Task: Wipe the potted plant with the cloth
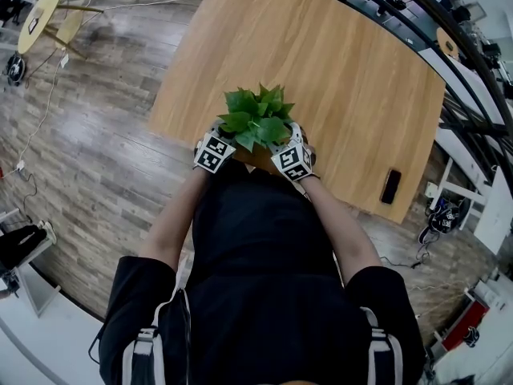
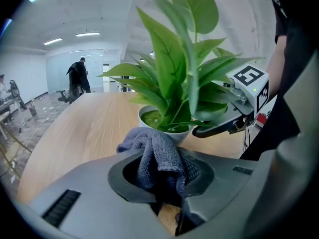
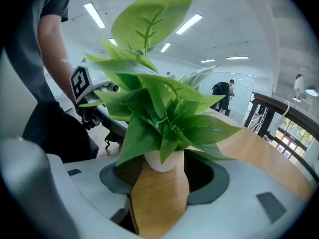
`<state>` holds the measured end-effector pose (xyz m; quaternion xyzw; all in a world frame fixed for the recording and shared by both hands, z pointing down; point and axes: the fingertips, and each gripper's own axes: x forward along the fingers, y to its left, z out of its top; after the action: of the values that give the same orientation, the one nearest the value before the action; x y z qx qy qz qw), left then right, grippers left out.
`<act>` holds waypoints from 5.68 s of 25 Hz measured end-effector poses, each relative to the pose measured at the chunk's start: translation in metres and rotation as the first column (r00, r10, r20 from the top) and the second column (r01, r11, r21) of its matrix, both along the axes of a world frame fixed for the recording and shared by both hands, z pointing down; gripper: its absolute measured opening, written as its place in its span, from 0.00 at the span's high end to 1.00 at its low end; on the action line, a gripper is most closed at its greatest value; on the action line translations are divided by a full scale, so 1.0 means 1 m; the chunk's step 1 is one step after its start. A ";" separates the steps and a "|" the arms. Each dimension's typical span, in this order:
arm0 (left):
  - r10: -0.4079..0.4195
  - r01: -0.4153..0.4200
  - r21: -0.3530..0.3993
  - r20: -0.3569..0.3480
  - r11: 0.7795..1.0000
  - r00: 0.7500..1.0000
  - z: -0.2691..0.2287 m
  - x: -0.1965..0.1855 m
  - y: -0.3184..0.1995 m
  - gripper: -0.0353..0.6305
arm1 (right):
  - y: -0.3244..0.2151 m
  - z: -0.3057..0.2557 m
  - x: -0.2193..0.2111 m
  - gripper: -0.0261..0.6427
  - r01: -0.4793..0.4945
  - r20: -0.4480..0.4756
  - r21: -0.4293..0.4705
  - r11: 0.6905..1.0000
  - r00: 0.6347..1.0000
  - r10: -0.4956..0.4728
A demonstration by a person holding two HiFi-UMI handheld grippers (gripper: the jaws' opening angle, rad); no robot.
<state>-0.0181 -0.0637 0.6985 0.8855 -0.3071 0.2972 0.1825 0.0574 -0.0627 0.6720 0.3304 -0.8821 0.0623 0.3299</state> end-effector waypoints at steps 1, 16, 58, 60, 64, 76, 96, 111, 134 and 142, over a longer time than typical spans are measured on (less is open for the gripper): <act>-0.006 0.006 0.002 0.000 1.000 1.000 0.000 -0.001 -0.001 0.78 | 0.003 0.000 -0.001 0.60 0.001 0.008 -0.006 1.000 1.000 -0.001; -0.089 0.089 -0.016 -0.039 0.996 0.995 -0.003 -0.005 -0.013 0.78 | 0.002 -0.009 0.004 0.60 0.024 0.058 0.013 1.000 0.998 -0.024; -0.094 0.093 -0.026 -0.038 0.995 0.995 -0.004 -0.003 -0.008 0.78 | 0.001 0.002 0.014 0.60 -0.038 0.034 -0.029 0.999 0.999 0.039; -0.100 0.099 -0.029 -0.038 0.995 0.994 -0.003 -0.004 -0.014 0.78 | -0.010 0.004 0.021 0.60 -0.051 0.023 -0.033 0.998 0.998 0.052; -0.124 0.121 -0.044 -0.051 0.992 0.991 -0.010 -0.009 -0.013 0.78 | -0.010 0.000 0.029 0.60 -0.103 0.082 -0.072 0.992 0.991 0.109; -0.285 0.307 0.048 -0.256 0.950 0.924 -0.111 -0.046 0.022 0.78 | 0.032 -0.123 0.030 0.60 -0.265 0.366 0.042 0.963 0.901 0.232; -0.077 0.267 0.331 -0.490 0.905 0.868 -0.292 -0.098 0.069 0.78 | 0.111 -0.280 -0.057 0.90 -0.542 0.565 0.198 0.817 0.744 0.357; -0.063 0.295 0.416 -0.486 0.860 0.871 -0.307 -0.059 0.106 0.78 | 0.138 -0.289 -0.048 0.90 -0.449 0.512 0.248 0.858 0.813 0.277; 0.007 0.250 0.522 -0.440 0.816 0.898 -0.346 -0.043 0.112 0.78 | 0.140 -0.331 -0.027 0.93 -0.593 0.537 0.382 0.709 0.767 0.352; 0.037 0.212 0.527 -0.421 0.823 0.906 -0.338 -0.069 0.111 0.78 | 0.138 -0.329 -0.052 0.93 -0.603 0.528 0.411 0.684 0.769 0.360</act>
<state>-0.0870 0.0477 0.3604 0.9264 -0.3762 -0.0091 -0.0112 0.0052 0.0749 0.3432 0.6166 -0.7860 -0.0450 -0.0013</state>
